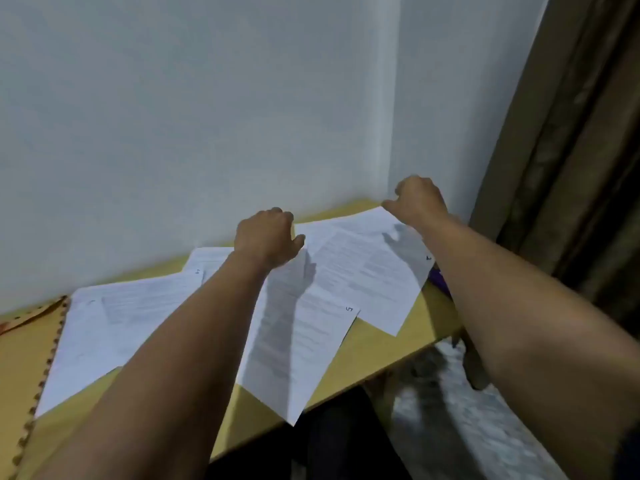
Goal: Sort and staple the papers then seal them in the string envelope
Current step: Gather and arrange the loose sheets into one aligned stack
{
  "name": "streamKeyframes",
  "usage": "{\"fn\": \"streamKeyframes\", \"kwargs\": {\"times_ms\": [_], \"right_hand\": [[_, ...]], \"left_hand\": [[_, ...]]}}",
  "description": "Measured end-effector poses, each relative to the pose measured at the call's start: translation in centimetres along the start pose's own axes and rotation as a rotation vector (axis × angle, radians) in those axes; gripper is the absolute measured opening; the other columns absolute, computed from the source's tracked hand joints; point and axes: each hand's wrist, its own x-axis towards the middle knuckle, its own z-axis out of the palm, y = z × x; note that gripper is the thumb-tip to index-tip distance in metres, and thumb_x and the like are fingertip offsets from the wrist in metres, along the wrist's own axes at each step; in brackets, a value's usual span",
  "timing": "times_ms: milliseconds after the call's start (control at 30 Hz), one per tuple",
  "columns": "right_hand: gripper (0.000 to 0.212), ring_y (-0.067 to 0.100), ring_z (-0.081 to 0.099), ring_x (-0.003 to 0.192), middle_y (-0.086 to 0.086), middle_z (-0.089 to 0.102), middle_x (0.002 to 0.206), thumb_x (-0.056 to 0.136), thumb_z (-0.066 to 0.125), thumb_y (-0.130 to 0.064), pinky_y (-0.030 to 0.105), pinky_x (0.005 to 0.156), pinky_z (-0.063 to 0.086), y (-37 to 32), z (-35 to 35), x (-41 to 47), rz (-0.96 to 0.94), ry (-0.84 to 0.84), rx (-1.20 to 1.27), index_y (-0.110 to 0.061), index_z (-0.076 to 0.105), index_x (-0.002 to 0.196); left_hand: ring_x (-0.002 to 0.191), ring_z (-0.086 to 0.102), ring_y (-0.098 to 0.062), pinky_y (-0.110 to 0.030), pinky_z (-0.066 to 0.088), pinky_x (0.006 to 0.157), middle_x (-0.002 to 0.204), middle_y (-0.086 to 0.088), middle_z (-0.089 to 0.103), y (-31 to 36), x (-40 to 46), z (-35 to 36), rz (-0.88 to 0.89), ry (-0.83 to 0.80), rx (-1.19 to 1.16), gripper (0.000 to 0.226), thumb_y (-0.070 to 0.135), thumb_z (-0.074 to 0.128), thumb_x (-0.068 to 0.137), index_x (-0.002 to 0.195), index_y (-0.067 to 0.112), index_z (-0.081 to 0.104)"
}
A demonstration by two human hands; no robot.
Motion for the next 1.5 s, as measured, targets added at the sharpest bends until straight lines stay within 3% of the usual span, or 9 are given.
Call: {"fn": "streamKeyframes", "kwargs": {"times_ms": [200,300,400,600,667,800,1033,1233,1500], "right_hand": [[0.046,0.036,0.069,0.102,0.016,0.073,0.116,0.090,0.072,-0.041,0.040,0.084,0.058,6.3,4.9,4.5,0.250,-0.078,0.027,-0.002,0.071,0.114],[0.042,0.026,0.064,0.075,0.009,0.072,0.094,0.084,0.070,-0.044,0.028,0.060,0.046,8.0,7.7,5.9,0.336,-0.095,0.137,-0.004,0.070,0.095],[0.039,0.021,0.057,0.065,0.010,0.069,0.077,0.080,0.074,-0.035,0.028,0.059,0.042,8.5,9.7,6.6,0.402,-0.076,0.292,0.003,0.068,0.086],[0.015,0.013,0.045,0.055,-0.005,0.050,0.058,0.068,0.069,-0.017,0.030,0.054,0.043,8.2,10.7,7.0,0.408,0.093,0.501,-0.010,0.056,0.065],[0.014,0.014,0.048,0.052,-0.007,0.054,0.056,0.074,0.071,-0.015,0.027,0.052,0.043,7.2,9.7,6.6,0.379,0.116,0.556,-0.006,0.061,0.069],[0.018,0.005,0.061,0.061,-0.010,0.069,0.065,0.084,0.078,-0.015,0.017,0.063,0.049,4.5,6.1,6.8,0.229,0.165,0.609,-0.020,0.071,0.068],[0.023,0.004,0.067,0.072,-0.011,0.073,0.075,0.089,0.077,-0.015,0.022,0.075,0.055,-1.8,-1.2,4.7,-0.047,0.280,0.713,-0.030,0.072,0.073],[0.008,0.006,0.071,0.081,-0.005,0.077,0.084,0.093,0.076,-0.018,0.025,0.083,0.057,-7.2,-7.5,0.9,-0.216,0.291,0.779,-0.020,0.079,0.086],[0.012,0.001,0.070,0.078,-0.009,0.076,0.081,0.094,0.077,-0.016,0.019,0.080,0.056,-15.6,-13.4,-5.6,-0.387,0.202,0.840,-0.022,0.078,0.083]], "left_hand": [[0.118,0.059,-0.026,-0.040,0.048,0.086,0.129,0.001,0.061,5.9,6.7,8.1,0.126,-0.163,-0.132,0.051,0.058,0.051,0.091,0.127,0.023,0.063],[0.114,0.058,-0.026,-0.042,0.048,0.084,0.122,0.001,0.061,7.3,8.7,11.4,0.146,-0.181,-0.181,0.050,0.061,0.048,0.089,0.117,0.023,0.065],[0.108,0.054,-0.028,-0.043,0.048,0.081,0.113,-0.002,0.059,8.4,9.5,13.6,0.188,-0.160,-0.178,0.048,0.061,0.046,0.091,0.104,0.020,0.066],[0.103,0.054,-0.030,-0.043,0.045,0.079,0.109,-0.004,0.060,8.7,10.1,14.4,0.197,-0.099,-0.150,0.047,0.060,0.046,0.091,0.100,0.018,0.065],[0.104,0.055,-0.029,-0.042,0.044,0.080,0.110,-0.004,0.061,8.8,10.3,13.8,0.171,-0.105,-0.178,0.046,0.059,0.047,0.091,0.103,0.018,0.066],[0.117,0.054,-0.028,-0.044,0.049,0.089,0.125,-0.003,0.059,8.4,10.5,11.0,0.148,-0.124,-0.221,0.054,0.061,0.051,0.090,0.125,0.021,0.063],[0.122,0.055,-0.025,-0.045,0.051,0.091,0.135,-0.001,0.057,6.7,8.4,4.0,0.162,-0.092,-0.188,0.060,0.062,0.051,0.091,0.136,0.023,0.055],[0.125,0.051,-0.029,-0.047,0.050,0.088,0.140,-0.005,0.052,3.6,5.6,-4.6,0.075,0.134,-0.248,0.060,0.051,0.050,0.096,0.147,0.022,0.042],[0.129,0.048,-0.030,-0.049,0.049,0.091,0.147,-0.005,0.047,-1.8,0.6,-15.7,-0.010,0.443,-0.351,0.058,0.037,0.050,0.097,0.152,0.023,0.036]]}}
